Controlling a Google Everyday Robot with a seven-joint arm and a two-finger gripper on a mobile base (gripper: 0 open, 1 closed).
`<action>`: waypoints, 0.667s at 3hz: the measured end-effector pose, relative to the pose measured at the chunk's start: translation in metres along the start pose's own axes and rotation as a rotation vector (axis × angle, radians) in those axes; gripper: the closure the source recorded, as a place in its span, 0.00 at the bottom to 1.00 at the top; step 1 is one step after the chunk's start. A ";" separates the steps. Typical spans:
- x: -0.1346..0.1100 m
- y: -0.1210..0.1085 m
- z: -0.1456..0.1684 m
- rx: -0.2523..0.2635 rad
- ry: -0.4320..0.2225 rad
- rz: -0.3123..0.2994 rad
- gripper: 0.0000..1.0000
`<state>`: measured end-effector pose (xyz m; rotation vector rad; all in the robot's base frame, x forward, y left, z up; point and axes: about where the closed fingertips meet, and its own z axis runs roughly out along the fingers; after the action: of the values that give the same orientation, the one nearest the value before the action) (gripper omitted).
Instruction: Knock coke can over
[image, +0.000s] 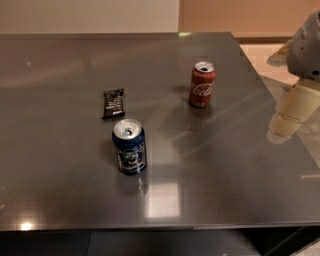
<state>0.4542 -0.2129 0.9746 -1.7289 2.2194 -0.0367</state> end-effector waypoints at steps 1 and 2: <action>-0.014 -0.034 0.015 -0.025 -0.073 0.013 0.00; -0.028 -0.070 0.037 -0.036 -0.147 0.034 0.00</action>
Offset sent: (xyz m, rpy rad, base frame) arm 0.1328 0.0202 -0.0266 0.2482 0.0063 0.0048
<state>0.5356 -0.1987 0.9615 -1.6557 2.1540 0.1338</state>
